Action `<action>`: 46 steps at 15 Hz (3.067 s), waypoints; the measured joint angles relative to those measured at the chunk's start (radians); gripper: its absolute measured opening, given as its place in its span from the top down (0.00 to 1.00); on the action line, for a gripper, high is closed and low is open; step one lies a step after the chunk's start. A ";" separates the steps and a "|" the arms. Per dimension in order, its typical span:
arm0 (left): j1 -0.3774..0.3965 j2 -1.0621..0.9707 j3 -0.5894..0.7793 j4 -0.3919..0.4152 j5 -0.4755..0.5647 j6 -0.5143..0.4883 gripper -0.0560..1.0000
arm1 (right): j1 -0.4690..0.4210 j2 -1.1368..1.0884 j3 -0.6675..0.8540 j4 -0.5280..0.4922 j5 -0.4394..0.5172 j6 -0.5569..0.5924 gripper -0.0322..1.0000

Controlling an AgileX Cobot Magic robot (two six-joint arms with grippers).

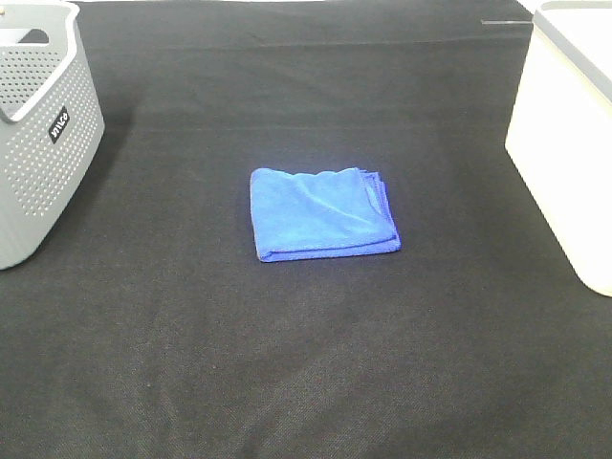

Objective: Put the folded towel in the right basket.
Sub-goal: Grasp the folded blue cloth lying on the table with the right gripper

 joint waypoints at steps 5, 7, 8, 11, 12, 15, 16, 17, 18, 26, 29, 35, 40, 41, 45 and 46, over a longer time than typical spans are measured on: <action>0.000 0.000 0.000 0.000 0.000 0.000 0.01 | 0.000 0.000 0.000 0.000 0.000 0.000 0.04; 0.000 0.000 0.000 0.000 0.000 0.000 0.01 | 0.000 0.000 0.000 0.000 0.000 0.000 0.04; 0.000 0.000 0.000 0.000 0.000 0.000 0.01 | 0.000 0.000 0.000 0.000 0.000 0.000 0.04; 0.000 0.000 0.000 0.000 0.000 0.000 0.01 | 0.000 0.000 0.000 0.000 0.000 0.000 0.04; 0.000 0.000 0.000 0.000 0.000 0.000 0.01 | 0.000 0.000 0.000 0.000 0.000 0.000 0.04; 0.000 0.000 0.000 0.000 0.000 0.000 0.01 | 0.000 0.000 0.000 0.000 0.000 0.000 0.04; 0.000 0.000 0.000 0.000 0.000 0.000 0.01 | 0.000 0.000 0.000 0.000 0.000 0.000 0.04; 0.000 0.000 0.000 0.000 0.000 0.000 0.01 | 0.000 0.000 0.000 0.000 0.000 0.000 0.04; 0.000 0.000 0.000 -0.003 0.000 0.000 0.01 | 0.000 0.000 0.000 0.000 0.000 0.000 0.04; 0.000 0.000 0.000 -0.010 0.000 0.000 0.01 | 0.000 0.000 0.000 0.001 0.000 0.000 0.04; 0.000 0.000 0.000 -0.010 0.000 0.000 0.01 | 0.000 0.000 0.000 0.001 0.000 0.000 0.04; 0.000 0.000 0.000 -0.010 0.000 0.000 0.01 | 0.000 0.000 0.000 0.001 0.000 0.000 0.04; 0.000 0.000 0.000 -0.010 0.000 0.000 0.01 | 0.000 0.000 0.000 0.001 0.000 0.000 0.04; 0.000 0.000 0.000 -0.010 0.000 0.000 0.01 | 0.000 0.000 0.000 0.001 0.000 0.000 0.04; 0.000 0.000 0.000 -0.010 0.000 0.000 0.01 | 0.000 0.000 0.000 0.002 0.000 0.000 0.04; 0.000 0.000 0.000 -0.010 0.000 0.000 0.01 | 0.000 0.000 0.000 0.002 0.000 0.000 0.04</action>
